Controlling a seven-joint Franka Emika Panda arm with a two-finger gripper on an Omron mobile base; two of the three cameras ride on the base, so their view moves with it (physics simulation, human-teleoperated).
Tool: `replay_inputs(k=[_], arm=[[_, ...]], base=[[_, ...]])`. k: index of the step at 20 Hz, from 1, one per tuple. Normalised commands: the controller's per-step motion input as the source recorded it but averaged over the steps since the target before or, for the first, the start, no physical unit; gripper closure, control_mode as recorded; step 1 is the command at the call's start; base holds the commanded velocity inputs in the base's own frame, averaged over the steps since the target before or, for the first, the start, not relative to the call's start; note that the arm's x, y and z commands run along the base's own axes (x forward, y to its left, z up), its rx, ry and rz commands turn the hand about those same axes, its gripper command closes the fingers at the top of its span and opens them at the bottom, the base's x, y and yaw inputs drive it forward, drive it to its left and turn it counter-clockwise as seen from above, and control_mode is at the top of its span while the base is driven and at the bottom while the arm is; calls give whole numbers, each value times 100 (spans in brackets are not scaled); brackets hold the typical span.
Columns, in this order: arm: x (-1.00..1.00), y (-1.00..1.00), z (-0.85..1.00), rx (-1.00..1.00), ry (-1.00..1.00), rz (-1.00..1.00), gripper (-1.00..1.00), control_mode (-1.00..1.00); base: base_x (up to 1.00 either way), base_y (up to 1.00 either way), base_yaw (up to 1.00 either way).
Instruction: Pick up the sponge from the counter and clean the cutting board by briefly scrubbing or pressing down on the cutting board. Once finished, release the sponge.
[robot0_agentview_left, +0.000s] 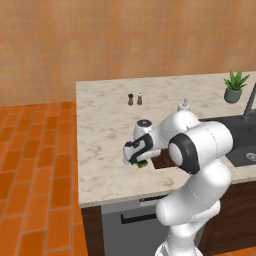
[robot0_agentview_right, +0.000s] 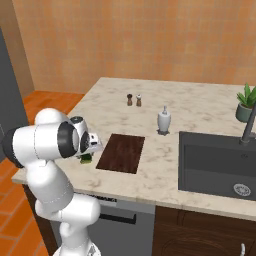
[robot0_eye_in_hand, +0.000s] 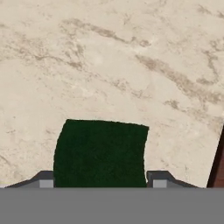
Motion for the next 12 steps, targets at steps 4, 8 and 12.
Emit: replay_inputs(k=[4,8,12], arm=[[-14,-6,22,3,-2,-24,100,-100],[0,-24,21,1,-13,-25,100,-100],[0,-49,1,1,-13,-18,100,-100]], base=[[0,0,0],[0,0,0],[0,0,0]])
